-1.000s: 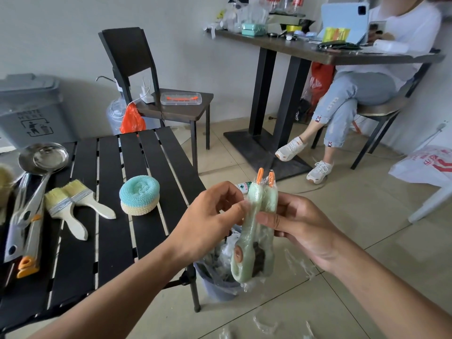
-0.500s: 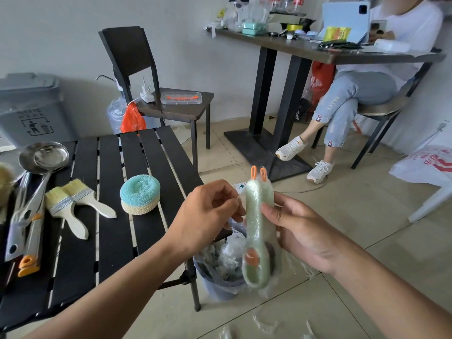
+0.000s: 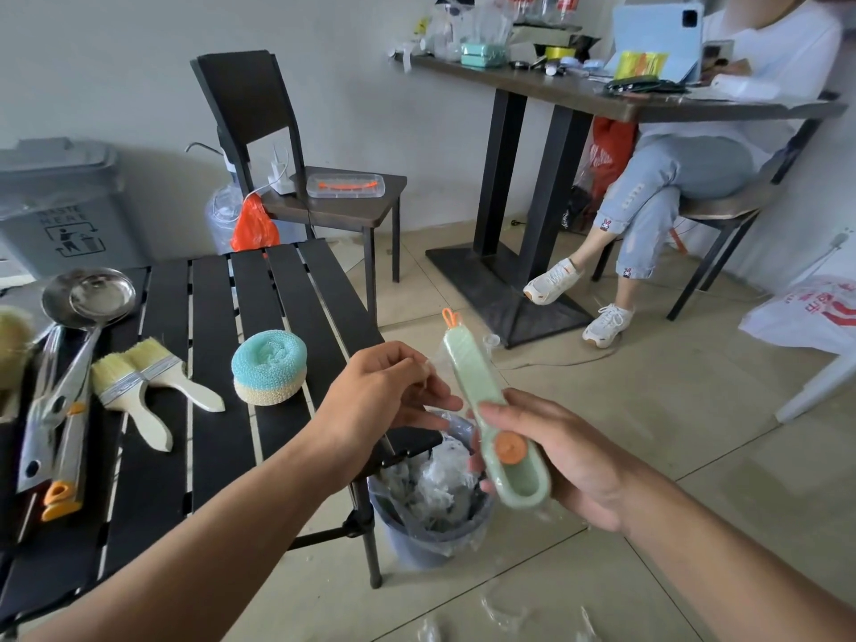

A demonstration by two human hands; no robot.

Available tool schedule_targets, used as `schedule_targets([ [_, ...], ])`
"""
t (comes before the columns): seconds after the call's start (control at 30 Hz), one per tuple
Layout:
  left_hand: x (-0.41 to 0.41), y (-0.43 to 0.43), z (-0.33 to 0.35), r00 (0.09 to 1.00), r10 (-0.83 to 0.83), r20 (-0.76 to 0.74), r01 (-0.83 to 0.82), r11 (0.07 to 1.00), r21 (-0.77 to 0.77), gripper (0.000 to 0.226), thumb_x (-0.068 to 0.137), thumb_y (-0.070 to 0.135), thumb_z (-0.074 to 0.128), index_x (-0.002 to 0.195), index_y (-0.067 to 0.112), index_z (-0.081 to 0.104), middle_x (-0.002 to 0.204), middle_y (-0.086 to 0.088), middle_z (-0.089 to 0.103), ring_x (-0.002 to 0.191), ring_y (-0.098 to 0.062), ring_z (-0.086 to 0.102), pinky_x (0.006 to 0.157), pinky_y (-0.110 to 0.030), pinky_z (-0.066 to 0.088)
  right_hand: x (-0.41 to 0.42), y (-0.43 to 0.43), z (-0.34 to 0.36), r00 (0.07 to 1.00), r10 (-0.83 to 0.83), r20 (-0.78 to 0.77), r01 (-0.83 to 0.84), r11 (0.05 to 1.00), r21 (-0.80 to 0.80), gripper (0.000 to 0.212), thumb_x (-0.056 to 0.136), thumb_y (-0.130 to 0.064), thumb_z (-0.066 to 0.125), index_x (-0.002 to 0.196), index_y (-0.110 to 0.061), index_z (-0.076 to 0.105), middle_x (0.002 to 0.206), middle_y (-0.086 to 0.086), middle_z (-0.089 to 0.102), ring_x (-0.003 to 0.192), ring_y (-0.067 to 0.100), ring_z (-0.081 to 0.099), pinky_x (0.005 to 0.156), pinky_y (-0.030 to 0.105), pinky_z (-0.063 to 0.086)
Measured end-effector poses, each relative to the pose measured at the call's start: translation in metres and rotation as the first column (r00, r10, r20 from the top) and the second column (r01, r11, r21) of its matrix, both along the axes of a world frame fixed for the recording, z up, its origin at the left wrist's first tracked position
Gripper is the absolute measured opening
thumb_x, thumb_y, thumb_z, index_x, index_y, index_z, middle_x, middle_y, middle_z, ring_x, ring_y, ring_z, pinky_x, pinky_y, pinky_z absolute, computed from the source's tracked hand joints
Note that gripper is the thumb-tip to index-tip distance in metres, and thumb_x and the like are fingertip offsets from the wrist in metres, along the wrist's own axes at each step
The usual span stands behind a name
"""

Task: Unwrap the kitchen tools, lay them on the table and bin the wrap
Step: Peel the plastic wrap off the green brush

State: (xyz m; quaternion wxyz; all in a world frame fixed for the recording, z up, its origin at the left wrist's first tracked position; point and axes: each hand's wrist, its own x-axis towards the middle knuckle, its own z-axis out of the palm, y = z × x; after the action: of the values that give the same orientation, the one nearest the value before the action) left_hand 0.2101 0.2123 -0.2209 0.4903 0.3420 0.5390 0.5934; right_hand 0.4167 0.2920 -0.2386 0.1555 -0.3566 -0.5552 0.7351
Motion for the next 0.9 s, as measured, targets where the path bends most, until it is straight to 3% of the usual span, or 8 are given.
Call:
schedule_targets([
  [0.1, -0.007, 0.001, -0.002, 0.998, 0.048, -0.038, -0.051, 0.996, -0.079, 0.021, 0.106, 0.0, 0.051, 0.091, -0.002, 0.066, 0.082, -0.019, 0.074, 0.086, -0.037, 0.08, 0.063, -0.033, 0.064, 0.006, 0.005, 0.007, 0.999, -0.023, 0.043, 0.022, 0.999, 0.036, 0.053, 0.083, -0.049, 0.08, 0.112, -0.006, 0.07, 0.091, 0.019, 0.072, 0.075, 0.031, 0.066, 0.066, 0.038, 0.046],
  [0.17, -0.01, 0.001, -0.001, 0.993, 0.065, -0.1, -0.076, 0.992, -0.101, 0.019, 0.104, 0.001, 0.054, 0.091, -0.003, 0.067, 0.083, -0.019, 0.076, 0.084, -0.035, 0.081, 0.067, -0.036, 0.066, 0.011, 0.009, 0.012, 0.998, -0.005, 0.061, 0.003, 1.0, 0.023, 0.047, 0.084, -0.052, 0.079, 0.108, -0.012, 0.076, 0.091, 0.02, 0.073, 0.075, 0.032, 0.067, 0.067, 0.039, 0.046],
  [0.23, -0.009, 0.0, -0.004, 0.948, 0.07, -0.312, -0.098, 0.992, -0.076, 0.017, 0.103, 0.004, 0.057, 0.091, 0.0, 0.068, 0.082, -0.012, 0.078, 0.081, -0.027, 0.08, 0.073, -0.041, 0.068, 0.015, 0.013, 0.015, 0.997, 0.035, 0.067, -0.036, 0.999, 0.01, 0.056, 0.085, -0.054, 0.078, 0.113, -0.005, 0.074, 0.092, 0.022, 0.074, 0.074, 0.031, 0.069, 0.06, 0.034, 0.053],
  [0.37, 0.003, -0.01, -0.008, 0.555, 0.176, -0.813, -0.019, 0.98, 0.198, 0.013, 0.095, 0.019, 0.065, 0.106, 0.024, 0.063, 0.107, 0.015, 0.066, 0.09, -0.007, 0.067, 0.081, -0.021, 0.056, 0.021, 0.016, 0.017, 0.996, 0.073, 0.046, -0.069, 0.994, -0.081, 0.075, 0.085, -0.059, 0.076, 0.124, 0.006, 0.07, 0.103, 0.023, 0.072, 0.082, 0.031, 0.071, 0.059, 0.032, 0.058],
  [0.43, 0.005, -0.013, -0.006, 0.392, 0.286, -0.874, 0.143, 0.92, 0.365, 0.031, 0.091, 0.023, 0.067, 0.121, 0.022, 0.06, 0.123, 0.013, 0.055, 0.108, -0.008, 0.058, 0.094, -0.02, 0.046, 0.023, 0.017, 0.018, 0.995, 0.094, 0.019, -0.091, 0.988, -0.128, 0.071, 0.088, -0.059, 0.073, 0.123, 0.002, 0.073, 0.102, 0.019, 0.071, 0.083, 0.03, 0.072, 0.066, 0.035, 0.06],
  [0.57, 0.011, -0.013, -0.007, 0.114, 0.324, -0.939, 0.403, 0.849, 0.341, 0.032, 0.098, 0.04, 0.074, 0.122, 0.021, 0.067, 0.126, 0.005, 0.06, 0.115, -0.018, 0.057, 0.094, -0.035, 0.044, 0.022, 0.018, 0.02, 0.982, 0.188, 0.036, -0.181, 0.972, -0.147, 0.067, 0.093, -0.064, 0.067, 0.123, -0.004, 0.075, 0.105, 0.019, 0.071, 0.086, 0.032, 0.072, 0.081, 0.041, 0.058],
  [0.8, 0.023, -0.013, -0.01, 0.09, 0.385, -0.918, 0.434, 0.815, 0.384, 0.013, 0.102, 0.03, 0.071, 0.1, 0.018, 0.075, 0.101, 0.004, 0.068, 0.09, -0.022, 0.06, 0.08, -0.026, 0.035, 0.016, 0.016, 0.019, 0.965, 0.263, 0.009, -0.257, 0.95, -0.18, 0.056, 0.1, -0.059, 0.062, 0.116, -0.007, 0.073, 0.105, 0.023, 0.069, 0.084, 0.036, 0.07, 0.08, 0.045, 0.056],
  [0.9, 0.025, -0.016, -0.006, 0.147, 0.302, -0.942, 0.451, 0.827, 0.336, 0.011, 0.104, 0.02, 0.067, 0.098, 0.017, 0.076, 0.099, 0.003, 0.068, 0.089, -0.024, 0.061, 0.081, -0.035, 0.046, 0.017, 0.018, 0.02, 0.964, 0.264, 0.017, -0.256, 0.949, -0.186, 0.056, 0.1, -0.059, 0.062, 0.113, -0.005, 0.074, 0.104, 0.022, 0.068, 0.083, 0.036, 0.071, 0.078, 0.044, 0.057],
])
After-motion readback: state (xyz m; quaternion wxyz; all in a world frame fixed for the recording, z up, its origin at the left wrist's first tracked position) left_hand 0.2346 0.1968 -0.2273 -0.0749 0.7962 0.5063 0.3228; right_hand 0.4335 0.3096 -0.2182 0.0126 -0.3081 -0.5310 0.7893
